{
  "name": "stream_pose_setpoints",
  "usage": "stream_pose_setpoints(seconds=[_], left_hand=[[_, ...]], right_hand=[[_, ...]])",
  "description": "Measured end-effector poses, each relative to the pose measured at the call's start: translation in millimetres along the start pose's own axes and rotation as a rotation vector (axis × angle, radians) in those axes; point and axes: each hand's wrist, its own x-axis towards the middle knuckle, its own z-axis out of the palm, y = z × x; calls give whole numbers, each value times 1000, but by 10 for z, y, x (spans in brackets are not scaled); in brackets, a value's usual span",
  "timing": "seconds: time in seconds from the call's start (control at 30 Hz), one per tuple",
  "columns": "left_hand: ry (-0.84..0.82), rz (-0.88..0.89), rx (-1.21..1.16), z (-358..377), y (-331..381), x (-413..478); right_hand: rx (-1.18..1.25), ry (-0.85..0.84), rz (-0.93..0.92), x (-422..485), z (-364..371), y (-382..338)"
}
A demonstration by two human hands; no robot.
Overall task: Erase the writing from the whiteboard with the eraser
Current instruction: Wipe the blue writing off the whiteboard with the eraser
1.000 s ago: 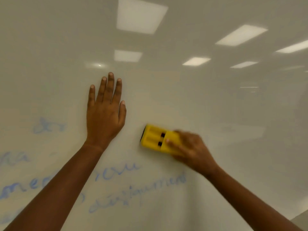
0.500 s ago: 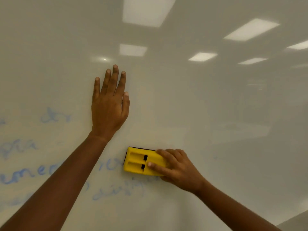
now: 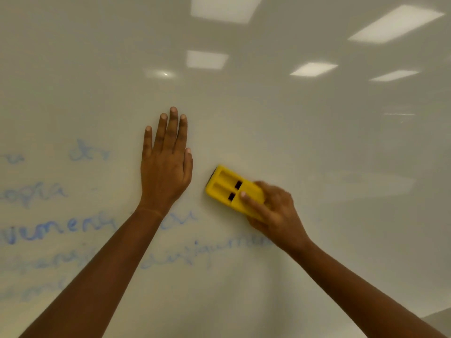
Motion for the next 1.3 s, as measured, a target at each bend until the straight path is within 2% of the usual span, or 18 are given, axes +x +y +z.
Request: stream_pose_setpoints(seconds=[0.1, 0.2, 0.27, 0.4, 0.47, 0.57, 0.73, 0.83, 0.9, 1.0, 1.1, 1.2, 1.23, 1.3], left_hand=[[-3, -5, 12, 20, 51, -61], [-3, 4, 16, 50, 124, -116], [3, -9, 12, 73, 168, -132], [5, -41, 21, 105, 204, -145], [8, -44, 30, 112, 199, -145], [15, -42, 50, 117, 202, -141], [5, -46, 64, 125, 209, -143], [0, -48, 78, 115, 214, -136], [-10, -48, 80, 102, 225, -138], [-34, -33, 87, 72, 205, -142], [-44, -12, 124, 28, 137, -149], [-37, -66, 143, -36, 6, -162], [-38, -91, 148, -60, -45, -170], [-46, -106, 162, -105, -141, -190]], right_hand=[[-37, -137, -242, -298, -74, -21], [-72, -197, -335, -263, -201, 155], [-54, -142, -229, -102, -258, 320], [23, 31, 178, 69, -284, 483], [52, 44, 209, -40, -231, 435], [85, -38, 48, -431, -120, 285], [28, -283, -376, -1257, -67, 109], [-16, -325, -519, -1215, -129, 243], [-15, -301, -548, -998, -175, 358], [-13, -212, -424, -525, -232, 502], [19, -70, -164, -37, -222, 566], [58, 38, 64, 145, -128, 412], [76, 51, 92, 108, -81, 329], [97, 24, 21, -91, 21, 151]])
